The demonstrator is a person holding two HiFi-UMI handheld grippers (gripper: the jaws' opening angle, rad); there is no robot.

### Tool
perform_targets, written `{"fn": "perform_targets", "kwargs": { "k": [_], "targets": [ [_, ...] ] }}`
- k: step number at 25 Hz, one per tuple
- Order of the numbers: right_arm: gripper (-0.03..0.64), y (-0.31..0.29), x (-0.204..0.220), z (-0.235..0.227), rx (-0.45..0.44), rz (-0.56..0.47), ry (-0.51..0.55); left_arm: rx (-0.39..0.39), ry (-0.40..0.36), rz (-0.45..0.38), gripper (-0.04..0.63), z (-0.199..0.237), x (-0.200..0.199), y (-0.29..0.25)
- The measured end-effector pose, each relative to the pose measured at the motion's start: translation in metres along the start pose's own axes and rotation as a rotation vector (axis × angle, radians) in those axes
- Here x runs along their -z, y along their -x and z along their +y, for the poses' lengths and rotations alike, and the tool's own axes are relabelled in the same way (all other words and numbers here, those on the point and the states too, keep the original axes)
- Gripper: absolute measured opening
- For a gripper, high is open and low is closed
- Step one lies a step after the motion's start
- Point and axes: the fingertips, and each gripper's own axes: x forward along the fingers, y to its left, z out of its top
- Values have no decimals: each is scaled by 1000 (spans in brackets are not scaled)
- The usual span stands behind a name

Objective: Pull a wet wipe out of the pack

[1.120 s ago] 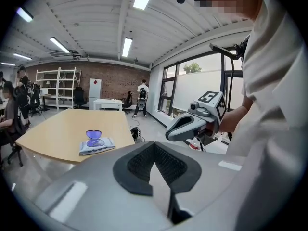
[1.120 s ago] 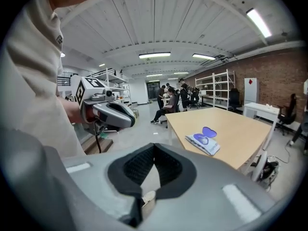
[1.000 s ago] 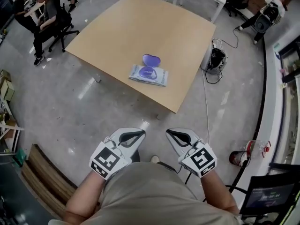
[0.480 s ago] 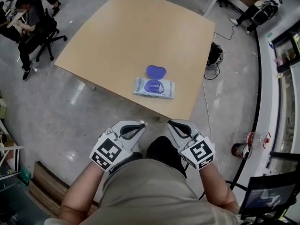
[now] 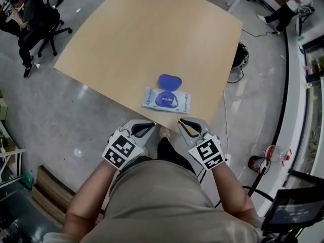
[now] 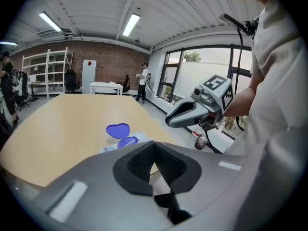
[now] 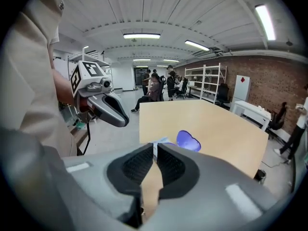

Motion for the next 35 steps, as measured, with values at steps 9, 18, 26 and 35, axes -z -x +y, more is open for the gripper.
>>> {"fn": "perform_targets", "kwargs": {
  "k": [9, 18, 26, 35],
  "targets": [
    [34, -54, 47, -60, -52, 91, 14, -53, 92, 155, 5, 64, 34, -79],
    [57, -92, 76, -81, -124, 163, 69, -79, 155, 246, 5, 97, 51, -121],
    [57, -120, 82, -79, -207, 196, 163, -87, 157, 296, 5, 108, 58, -140],
    [45, -135, 97, -76, -223, 234, 191, -83, 174, 311, 5, 109, 64, -146]
  ]
}}
